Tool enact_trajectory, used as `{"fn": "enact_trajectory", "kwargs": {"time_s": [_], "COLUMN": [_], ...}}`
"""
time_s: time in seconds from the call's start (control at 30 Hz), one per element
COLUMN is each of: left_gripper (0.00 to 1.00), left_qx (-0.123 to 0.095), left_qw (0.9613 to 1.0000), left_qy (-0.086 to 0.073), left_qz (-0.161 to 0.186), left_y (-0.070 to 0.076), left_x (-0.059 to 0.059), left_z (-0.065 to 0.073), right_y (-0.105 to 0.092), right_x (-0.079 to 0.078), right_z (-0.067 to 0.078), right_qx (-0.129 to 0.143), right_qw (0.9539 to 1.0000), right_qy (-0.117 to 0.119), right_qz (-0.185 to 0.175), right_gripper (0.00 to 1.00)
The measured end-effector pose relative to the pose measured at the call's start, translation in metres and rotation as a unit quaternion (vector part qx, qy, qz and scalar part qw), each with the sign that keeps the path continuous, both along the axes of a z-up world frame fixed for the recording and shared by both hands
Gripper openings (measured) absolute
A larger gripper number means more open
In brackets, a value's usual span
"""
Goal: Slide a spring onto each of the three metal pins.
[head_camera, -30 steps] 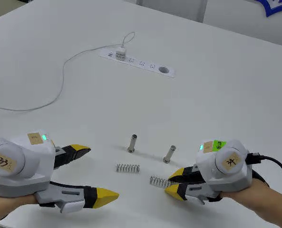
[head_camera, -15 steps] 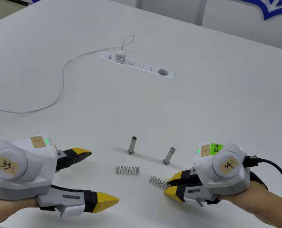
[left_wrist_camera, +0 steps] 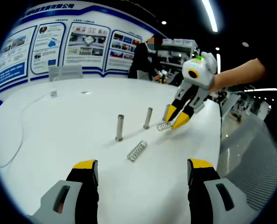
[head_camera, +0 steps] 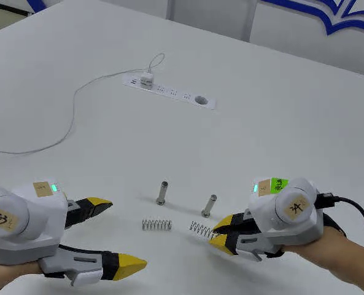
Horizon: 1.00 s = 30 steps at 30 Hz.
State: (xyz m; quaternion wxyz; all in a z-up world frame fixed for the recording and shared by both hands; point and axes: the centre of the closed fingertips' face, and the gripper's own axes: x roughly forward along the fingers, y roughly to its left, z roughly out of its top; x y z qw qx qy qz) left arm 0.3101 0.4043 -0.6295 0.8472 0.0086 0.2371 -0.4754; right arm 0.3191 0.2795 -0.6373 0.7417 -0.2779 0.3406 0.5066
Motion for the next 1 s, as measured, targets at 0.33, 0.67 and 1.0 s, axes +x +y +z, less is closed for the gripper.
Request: {"fn": "enact_trajectory", "kwargs": {"time_s": [0.33, 0.67, 1.0], "left_gripper": [0.80, 0.81, 0.75], "left_qx": [-0.031, -0.039, -0.055], "left_qw": [0.9995, 0.9981, 0.9924], "left_qy": [-0.011, -0.044, -0.081], "left_qz": [0.001, -0.016, -0.074], "left_y": [-0.008, -0.023, -0.054], "left_x": [0.002, 0.004, -0.005], "left_z": [0.019, 0.048, 0.082], "right_y": [-0.003, -0.004, 0.005], "right_x": [-0.003, -0.011, -0.026], "right_z": [0.032, 0.057, 0.076], "right_qx": [0.002, 0.004, 0.003], "right_qw": [0.9994, 0.9983, 0.9961], "right_qy": [-0.032, -0.053, -0.071], "right_qz": [0.013, 0.025, 0.051], "right_gripper": [0.10, 0.10, 0.10]}}
